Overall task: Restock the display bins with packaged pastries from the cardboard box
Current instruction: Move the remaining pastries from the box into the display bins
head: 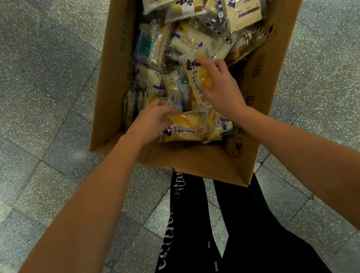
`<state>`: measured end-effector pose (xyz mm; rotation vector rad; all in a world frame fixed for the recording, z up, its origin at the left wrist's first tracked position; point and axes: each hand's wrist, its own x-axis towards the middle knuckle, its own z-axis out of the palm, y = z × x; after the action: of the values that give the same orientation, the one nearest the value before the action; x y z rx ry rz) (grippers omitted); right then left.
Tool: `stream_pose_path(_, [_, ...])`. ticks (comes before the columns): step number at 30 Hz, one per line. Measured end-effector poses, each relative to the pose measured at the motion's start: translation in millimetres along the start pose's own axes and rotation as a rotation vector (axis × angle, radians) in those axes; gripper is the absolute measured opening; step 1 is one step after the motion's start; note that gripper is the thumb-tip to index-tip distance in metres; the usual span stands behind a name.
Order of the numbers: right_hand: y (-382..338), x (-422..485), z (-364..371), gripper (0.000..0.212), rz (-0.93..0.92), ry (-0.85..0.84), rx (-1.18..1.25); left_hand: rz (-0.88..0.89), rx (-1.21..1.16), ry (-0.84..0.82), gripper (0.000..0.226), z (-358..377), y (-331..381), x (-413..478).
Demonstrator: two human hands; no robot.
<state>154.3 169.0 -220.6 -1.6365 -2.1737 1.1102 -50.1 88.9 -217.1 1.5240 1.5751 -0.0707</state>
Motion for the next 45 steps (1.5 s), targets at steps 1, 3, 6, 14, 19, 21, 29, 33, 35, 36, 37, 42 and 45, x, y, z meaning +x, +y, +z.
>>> stream_pose_path(1, [-0.4,-1.6,-2.8,0.061,-0.021,0.004,-0.024,-0.005,-0.016,0.021,0.037,-1.0,0.8,-1.7])
stream_pose_path(3, [-1.9,-5.7,-10.1,0.058,-0.063,0.011,-0.062,-0.009,-0.031,0.053,0.034,-3.9,4.6,-5.1])
stream_pose_path(6, [-7.7,-12.9,-25.5,0.054,-0.104,0.053,-0.075,0.018,-0.03,0.097,0.03,-11.7,14.3,-12.1])
stream_pose_path(14, [-31.3,-35.0,-90.4,0.054,-0.069,0.231,-0.035,0.162,-0.009,0.211,0.021,-53.9,47.5,-34.8])
stream_pose_path(19, [-50.4,-61.0,-141.3,0.057,0.001,0.322,-0.016,0.219,-0.035,0.258,0.015,-87.4,83.5,-47.1])
stream_pose_path(21, [-55.0,-74.4,-155.7,0.057,0.02,0.329,-0.008,0.239,-0.051,0.281,0.014,-98.5,99.1,-49.6])
stream_pose_path(29, [-43.7,-147.7,-209.6,0.064,0.129,0.344,0.049,0.489,0.165,0.317,0.018,-120.3,202.8,-56.1])
stream_pose_path(33, [-19.7,-191.9,-246.6,0.064,0.2,0.419,0.084,0.477,0.141,0.287,0.016,-112.6,274.2,-54.2])
stream_pose_path(35, [-3.1,-218.1,-265.6,0.065,0.248,0.476,0.132,0.51,0.154,0.29,0.013,-98.1,309.2,-49.9])
stream_pose_path(36, [6.7,-232.2,-275.6,0.067,0.276,0.508,0.17,0.55,0.162,0.291,0.014,-89.1,327.0,-48.6])
stream_pose_path(37, [17.2,-247.3,-285.7,0.068,0.31,0.539,0.21,0.58,0.173,0.283,0.016,-79.5,345.2,-49.2])
stream_pose_path(42, [84.1,-331.9,-339.7,0.06,0.424,0.638,0.249,0.644,0.145,0.207,0.017,-19.8,445.7,-46.4])
stream_pose_path(45, [126.6,-388.7,-374.3,0.053,0.456,0.686,0.246,0.67,0.085,0.132,0.017,31.3,511.7,-48.6])
